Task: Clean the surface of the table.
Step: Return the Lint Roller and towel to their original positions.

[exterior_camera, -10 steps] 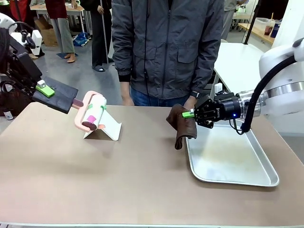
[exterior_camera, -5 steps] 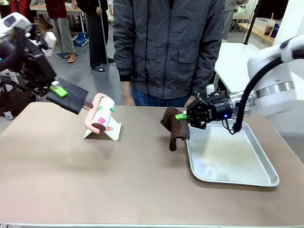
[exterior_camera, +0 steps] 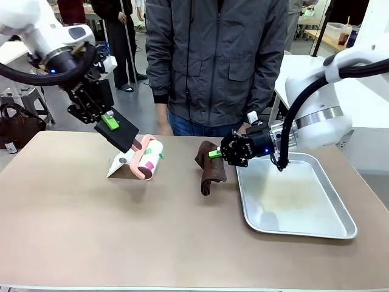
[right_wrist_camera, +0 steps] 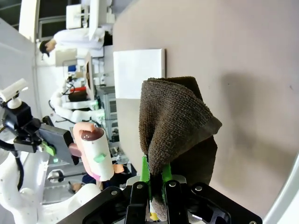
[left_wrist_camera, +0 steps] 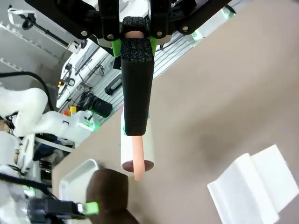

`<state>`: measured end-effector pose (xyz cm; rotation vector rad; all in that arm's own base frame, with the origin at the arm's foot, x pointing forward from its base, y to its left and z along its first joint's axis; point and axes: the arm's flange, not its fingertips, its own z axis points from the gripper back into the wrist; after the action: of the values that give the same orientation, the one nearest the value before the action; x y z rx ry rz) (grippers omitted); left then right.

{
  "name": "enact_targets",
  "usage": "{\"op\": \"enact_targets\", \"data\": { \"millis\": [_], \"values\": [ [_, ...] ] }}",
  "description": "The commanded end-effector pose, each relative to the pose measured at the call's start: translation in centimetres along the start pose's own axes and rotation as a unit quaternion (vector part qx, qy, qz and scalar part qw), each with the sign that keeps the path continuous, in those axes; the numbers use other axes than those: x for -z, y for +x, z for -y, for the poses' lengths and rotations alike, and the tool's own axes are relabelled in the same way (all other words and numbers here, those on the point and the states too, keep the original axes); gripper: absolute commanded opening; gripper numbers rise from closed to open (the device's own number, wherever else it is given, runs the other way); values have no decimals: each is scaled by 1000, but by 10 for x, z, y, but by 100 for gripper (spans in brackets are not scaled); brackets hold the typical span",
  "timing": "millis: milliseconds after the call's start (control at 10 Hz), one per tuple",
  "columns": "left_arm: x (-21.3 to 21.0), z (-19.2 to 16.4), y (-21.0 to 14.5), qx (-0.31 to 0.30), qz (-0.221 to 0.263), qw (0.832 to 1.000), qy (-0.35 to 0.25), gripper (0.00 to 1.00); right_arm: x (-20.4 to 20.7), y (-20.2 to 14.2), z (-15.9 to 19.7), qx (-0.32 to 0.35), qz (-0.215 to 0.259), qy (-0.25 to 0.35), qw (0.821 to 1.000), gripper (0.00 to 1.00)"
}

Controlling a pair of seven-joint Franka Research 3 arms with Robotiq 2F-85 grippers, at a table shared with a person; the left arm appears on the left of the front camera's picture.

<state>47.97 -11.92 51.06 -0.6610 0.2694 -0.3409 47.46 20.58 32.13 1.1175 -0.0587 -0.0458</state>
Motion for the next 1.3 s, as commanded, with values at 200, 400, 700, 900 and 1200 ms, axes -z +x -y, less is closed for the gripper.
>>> {"op": "enact_targets", "data": {
  "millis": [200,400,700,900,1200],
  "values": [
    [19,14,52,-80,16,994,68,22,13,4,-3,18,1,-6,1000,11],
    [27,8,70,-103,55,990,77,22,11,1,-5,14,-1,0,1000,11],
    [38,-15,89,-99,41,990,87,22,5,5,1,29,1,9,1000,11],
    [36,-34,108,-111,31,990,83,22,6,9,4,35,-5,10,999,11],
    [36,-52,125,-114,-2,992,54,22,7,15,9,49,-4,12,999,11]
  ]
}}
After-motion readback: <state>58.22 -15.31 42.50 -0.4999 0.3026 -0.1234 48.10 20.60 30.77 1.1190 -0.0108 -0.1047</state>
